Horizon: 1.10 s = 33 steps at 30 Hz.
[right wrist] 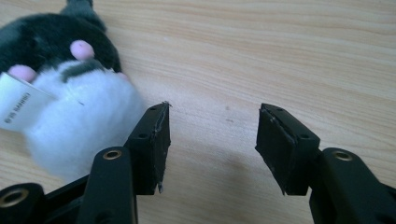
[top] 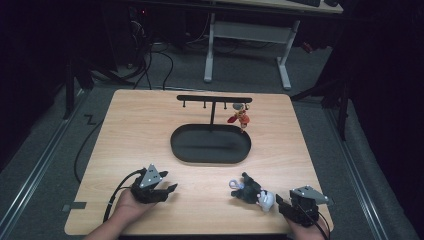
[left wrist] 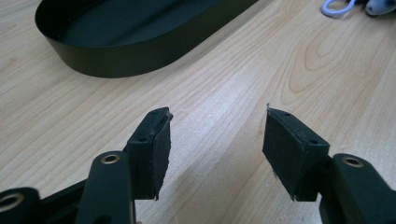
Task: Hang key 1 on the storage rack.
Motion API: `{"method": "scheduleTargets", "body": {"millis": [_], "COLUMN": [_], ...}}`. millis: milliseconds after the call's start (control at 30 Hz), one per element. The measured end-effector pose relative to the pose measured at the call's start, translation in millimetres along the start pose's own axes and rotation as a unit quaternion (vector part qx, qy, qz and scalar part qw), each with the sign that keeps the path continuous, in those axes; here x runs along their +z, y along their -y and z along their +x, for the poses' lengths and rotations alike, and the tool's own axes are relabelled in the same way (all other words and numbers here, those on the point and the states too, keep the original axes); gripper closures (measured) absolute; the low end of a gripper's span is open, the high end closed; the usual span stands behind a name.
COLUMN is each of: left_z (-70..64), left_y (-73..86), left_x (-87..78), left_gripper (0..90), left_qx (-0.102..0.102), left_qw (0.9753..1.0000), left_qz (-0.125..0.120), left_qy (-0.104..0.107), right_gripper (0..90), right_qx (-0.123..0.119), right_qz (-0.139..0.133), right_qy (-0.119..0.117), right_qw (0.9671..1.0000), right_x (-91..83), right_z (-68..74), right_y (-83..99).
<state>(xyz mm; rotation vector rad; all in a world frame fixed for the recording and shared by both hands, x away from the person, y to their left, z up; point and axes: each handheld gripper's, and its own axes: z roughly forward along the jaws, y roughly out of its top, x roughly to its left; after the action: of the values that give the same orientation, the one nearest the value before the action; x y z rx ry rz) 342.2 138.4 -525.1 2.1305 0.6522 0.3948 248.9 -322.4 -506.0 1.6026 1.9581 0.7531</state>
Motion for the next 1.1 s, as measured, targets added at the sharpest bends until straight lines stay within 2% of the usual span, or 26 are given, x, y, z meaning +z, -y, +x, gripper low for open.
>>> {"method": "scheduleTargets", "body": {"millis": [133,300,567,700,800,867,1100], "left_z": [0.0,-0.9,-1.1,-1.3,-1.9,-2.5,-4.1], "left_y": [-0.1,0.2,-0.1,0.0,-0.1,-0.1,0.1], "left_x": [-0.3,0.8,0.3,0.5,0.4,0.4,0.8], "left_gripper": [41.9,41.5,41.4,41.2,41.2,41.2,41.0], "left_qx": [-0.001,0.0,-0.003,-0.002,-0.001,0.0,0.005], "left_qw": [1.0,1.0,1.0,1.0,1.0,1.0,1.0], "left_qz": [-0.002,0.0,-0.002,-0.001,0.0,0.001,0.005], "left_qy": [0.001,0.001,0.006,0.006,0.006,0.006,0.006], "right_gripper": [44.0,42.9,41.3,42.6,42.3,41.8,40.8], "right_qx": [0.0,-0.018,-0.027,-0.059,-0.075,-0.076,-0.089], "right_qz": [0.02,0.052,0.098,0.124,0.144,0.164,0.206], "right_qy": [-0.008,-0.008,-0.017,-0.012,-0.011,-0.017,-0.021], "right_qw": [0.9998,0.9984,0.9947,0.9904,0.9867,0.9834,0.9743], "right_x": [-1.5,0.6,1.0,0.1,-1.2,-2.1,-5.3], "right_z": [-3.7,-5.3,-8.9,-6.0,-4.1,-4.3,-5.6], "right_y": [-0.7,-1.3,-14.0,-23.5,-29.3,-32.4,-40.6]}}
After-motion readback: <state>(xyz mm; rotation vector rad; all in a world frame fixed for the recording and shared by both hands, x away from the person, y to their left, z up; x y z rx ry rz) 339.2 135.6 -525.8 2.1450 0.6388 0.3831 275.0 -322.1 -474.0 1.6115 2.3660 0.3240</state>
